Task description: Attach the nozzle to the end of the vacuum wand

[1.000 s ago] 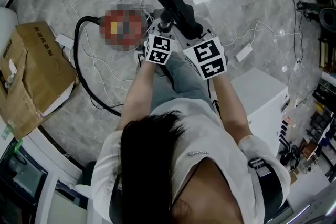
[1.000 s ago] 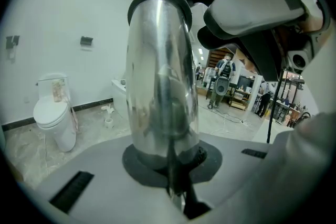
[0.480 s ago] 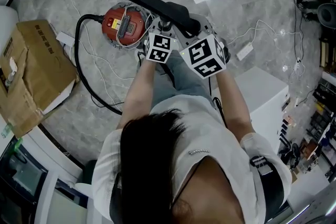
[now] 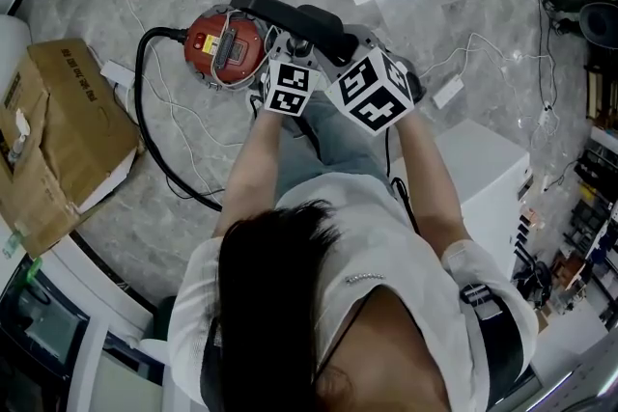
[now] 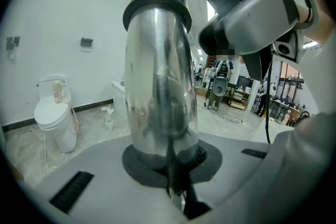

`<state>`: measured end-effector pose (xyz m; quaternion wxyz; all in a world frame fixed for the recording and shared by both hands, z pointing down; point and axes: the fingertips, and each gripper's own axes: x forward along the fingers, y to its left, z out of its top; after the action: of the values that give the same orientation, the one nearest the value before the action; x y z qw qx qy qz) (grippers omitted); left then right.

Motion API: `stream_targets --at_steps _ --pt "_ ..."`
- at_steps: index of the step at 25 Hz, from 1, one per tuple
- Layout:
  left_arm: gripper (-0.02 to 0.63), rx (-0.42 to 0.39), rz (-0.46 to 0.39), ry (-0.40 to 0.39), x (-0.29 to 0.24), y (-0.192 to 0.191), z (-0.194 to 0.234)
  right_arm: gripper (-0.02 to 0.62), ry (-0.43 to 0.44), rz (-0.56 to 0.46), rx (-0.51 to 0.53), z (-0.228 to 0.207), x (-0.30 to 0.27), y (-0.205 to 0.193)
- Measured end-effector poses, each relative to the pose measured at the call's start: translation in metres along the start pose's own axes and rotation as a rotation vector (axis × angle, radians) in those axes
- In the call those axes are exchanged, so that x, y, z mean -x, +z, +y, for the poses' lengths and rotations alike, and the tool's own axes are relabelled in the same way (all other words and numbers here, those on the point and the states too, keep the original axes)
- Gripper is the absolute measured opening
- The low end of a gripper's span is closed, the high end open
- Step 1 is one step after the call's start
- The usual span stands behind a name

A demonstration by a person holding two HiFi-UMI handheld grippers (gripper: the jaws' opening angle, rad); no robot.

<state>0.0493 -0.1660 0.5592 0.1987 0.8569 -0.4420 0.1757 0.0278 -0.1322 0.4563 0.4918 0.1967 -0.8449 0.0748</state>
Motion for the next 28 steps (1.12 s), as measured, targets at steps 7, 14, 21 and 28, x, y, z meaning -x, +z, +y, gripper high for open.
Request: stream_targets --at_steps 7,14,21,28 --pt "0.026 0.013 0.002 0.013 0.003 -0.001 0.006 0.089 0.012 -0.058 -0.016 0.002 -0.001 0.008" --pt "0.026 0.022 0.005 0.024 0.002 -0.003 0.014 0.204 0.037 -0.130 -0.104 -0.008 0.003 0.013" --pt "0.026 0.024 0.010 0.021 0.001 -0.003 0.015 0.293 0.077 -0.215 -0.166 -0.008 0.011 0.017" --pt "0.025 0.033 0.009 0.025 0.001 -0.005 0.018 0.321 0.094 -0.426 -0.297 -0.021 0.030 0.037"
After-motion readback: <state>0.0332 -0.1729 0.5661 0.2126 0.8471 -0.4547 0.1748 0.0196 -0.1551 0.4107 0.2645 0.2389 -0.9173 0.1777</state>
